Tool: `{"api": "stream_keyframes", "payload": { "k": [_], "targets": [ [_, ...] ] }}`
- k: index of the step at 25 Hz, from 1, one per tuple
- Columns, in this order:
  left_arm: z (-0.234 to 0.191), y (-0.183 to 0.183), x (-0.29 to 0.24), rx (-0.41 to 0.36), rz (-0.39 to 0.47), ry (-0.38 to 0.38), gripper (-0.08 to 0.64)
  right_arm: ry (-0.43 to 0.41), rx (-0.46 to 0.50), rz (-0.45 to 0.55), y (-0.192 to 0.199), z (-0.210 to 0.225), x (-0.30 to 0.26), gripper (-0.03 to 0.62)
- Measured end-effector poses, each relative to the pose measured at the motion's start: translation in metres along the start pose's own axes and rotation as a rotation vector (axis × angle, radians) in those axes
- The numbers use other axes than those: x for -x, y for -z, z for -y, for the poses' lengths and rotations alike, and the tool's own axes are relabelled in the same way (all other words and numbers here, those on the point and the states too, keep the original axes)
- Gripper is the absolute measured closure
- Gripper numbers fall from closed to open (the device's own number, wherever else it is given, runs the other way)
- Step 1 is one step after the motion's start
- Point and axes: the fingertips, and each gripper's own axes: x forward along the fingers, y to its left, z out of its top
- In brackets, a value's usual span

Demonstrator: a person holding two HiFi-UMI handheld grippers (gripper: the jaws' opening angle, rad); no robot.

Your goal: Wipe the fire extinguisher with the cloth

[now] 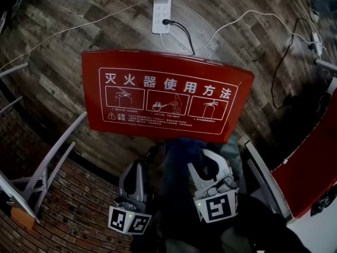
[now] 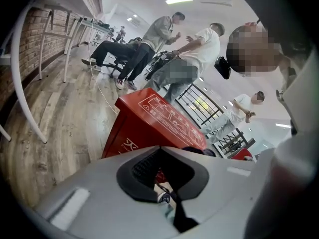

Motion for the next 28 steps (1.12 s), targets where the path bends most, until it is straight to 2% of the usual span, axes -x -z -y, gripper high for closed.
{"api": "stream_keyframes", "payload": {
  "k": [3,6,11,16,20,22,25,28],
  "targets": [
    [-0.003,0.001,0.001,0.002,-0.002,-0.004,0.555,0.009,-0.097,0.118,-0.019,-0.010,-0.013,0.506],
    [-0.007,0.002,0.003,0.004,-0.004,-0.012,0.555,0.014,-0.179,0.188,-0.031,-0.022,-0.031,0.506],
    [-0.016,-0.002,0.005,0.005,0.005,-0.032,0.555,-0.011,-0.294,0.193,-0.036,-0.031,-0.066,0.508],
    [-0.019,-0.008,0.005,-0.008,0.012,-0.034,0.555,0.067,-0.429,0.128,0.002,0.006,-0.042,0.506],
    [-0.013,-0.004,-0.002,0.002,0.010,-0.025,0.555,0.119,-0.418,0.054,0.042,0.035,-0.017,0.507],
    [-0.008,-0.001,-0.005,0.002,0.008,-0.015,0.555,0.117,-0.412,0.052,0.047,0.041,-0.021,0.506],
    [-0.003,0.003,-0.008,-0.003,-0.001,-0.008,0.555,0.070,-0.372,0.097,0.033,0.029,-0.044,0.507],
    [-0.005,0.005,-0.007,-0.009,-0.009,-0.018,0.555,0.004,-0.270,0.158,0.007,-0.001,-0.078,0.507]
  ]
}}
